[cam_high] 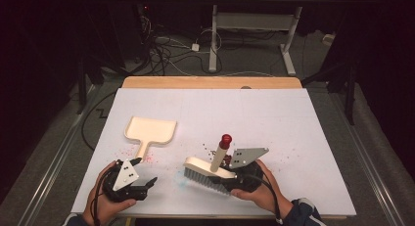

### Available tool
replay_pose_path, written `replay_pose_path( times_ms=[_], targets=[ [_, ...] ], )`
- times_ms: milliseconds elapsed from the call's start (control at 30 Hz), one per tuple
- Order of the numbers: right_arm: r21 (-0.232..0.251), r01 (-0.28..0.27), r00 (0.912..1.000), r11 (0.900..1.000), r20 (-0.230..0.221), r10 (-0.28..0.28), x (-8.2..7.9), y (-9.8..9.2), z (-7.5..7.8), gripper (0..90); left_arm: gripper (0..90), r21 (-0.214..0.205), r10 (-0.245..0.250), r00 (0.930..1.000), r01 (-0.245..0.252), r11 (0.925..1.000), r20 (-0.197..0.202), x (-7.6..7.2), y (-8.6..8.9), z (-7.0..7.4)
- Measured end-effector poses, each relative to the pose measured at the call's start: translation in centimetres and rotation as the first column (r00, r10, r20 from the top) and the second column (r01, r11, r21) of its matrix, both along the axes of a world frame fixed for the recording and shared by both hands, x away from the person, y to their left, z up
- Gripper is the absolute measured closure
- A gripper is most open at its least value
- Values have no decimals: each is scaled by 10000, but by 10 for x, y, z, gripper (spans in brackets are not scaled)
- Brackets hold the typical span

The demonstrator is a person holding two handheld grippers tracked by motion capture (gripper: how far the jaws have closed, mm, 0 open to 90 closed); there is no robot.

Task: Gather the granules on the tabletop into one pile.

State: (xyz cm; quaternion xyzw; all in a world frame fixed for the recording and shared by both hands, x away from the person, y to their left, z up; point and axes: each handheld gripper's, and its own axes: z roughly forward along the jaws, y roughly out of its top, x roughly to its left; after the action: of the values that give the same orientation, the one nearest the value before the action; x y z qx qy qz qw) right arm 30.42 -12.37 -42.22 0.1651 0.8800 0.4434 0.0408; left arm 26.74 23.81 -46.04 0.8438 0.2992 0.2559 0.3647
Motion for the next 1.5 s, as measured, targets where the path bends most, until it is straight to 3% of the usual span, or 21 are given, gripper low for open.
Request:
replay_pose_path(
  times_ms=[67,167,267,500,600,700,833,933,1033,1100,1200,1233,1267,1367,1400,1433,1500],
  targets=[
    [-173,-62,9999,9998,-81,61,1,3,-6,676,206,-47,4,10000,-4,10000,42,1,-1,0],
    [-309,28,10000,9995,-89,-31,6,5,-15,677,205,200,-220,9997,223,9996,-141,0,-6,-2],
    [-313,418,9991,9986,-95,-421,14,-1,-16,676,205,501,-458,9989,464,9977,-141,-1,-9,-3],
    [-344,1270,9919,9913,127,-1266,31,-15,-17,675,204,514,-547,9984,552,9972,-113,-2,-9,-3],
    [-393,1603,9868,9863,283,-1593,34,-20,-15,676,204,505,-557,9984,563,9971,-125,-2,-10,-3],
    [-351,2155,9750,9759,630,-2130,38,-25,-12,677,204,525,-579,9982,587,9969,-160,-2,-10,-4],
    [-46,2365,9709,9716,402,-2362,41,-26,-10,676,204,534,-620,9979,630,9966,-195,-1,-11,-4],
    [416,2817,9585,9586,326,-2831,41,-22,-5,676,204,574,-628,9978,641,9963,-231,-1,-12,-5],
    [1095,3422,9386,9332,78,-3451,40,-12,-2,676,204,586,-646,9975,662,9961,-298,0,-13,-5],
    [1451,4033,9142,9035,-209,-4047,38,0,-5,676,204,644,-654,9973,675,9956,-345,0,-13,-6],
    [1803,4704,8824,8638,-1101,-4575,37,14,-15,676,204,668,-653,9971,677,9955,-380,0,-14,-6],
    [1848,4881,8724,8530,-1333,-4703,37,19,-19,676,204,663,-644,9972,668,9956,-385,0,-14,-6],
    [1843,4966,8672,8482,-1460,-4761,37,23,-23,676,204,684,-652,9972,677,9954,-379,0,-14,-6],
    [1668,5469,8371,8204,-1261,-5324,39,29,-33,676,204,621,-623,9972,648,9960,-417,0,-14,-7],
    [1568,5791,8152,8000,-1199,-5666,41,26,-34,676,205,618,-631,9971,657,9959,-430,0,-13,-7],
    [1568,5791,8152,8000,-1199,-5666,41,26,-34,676,205,637,-637,9969,665,9958,-458,-1,-13,-7],
    [1478,6182,7857,7720,-1442,-6015,44,17,-37,675,205,679,-658,9967,690,9953,-484,-1,-13,-7]
  ],
)
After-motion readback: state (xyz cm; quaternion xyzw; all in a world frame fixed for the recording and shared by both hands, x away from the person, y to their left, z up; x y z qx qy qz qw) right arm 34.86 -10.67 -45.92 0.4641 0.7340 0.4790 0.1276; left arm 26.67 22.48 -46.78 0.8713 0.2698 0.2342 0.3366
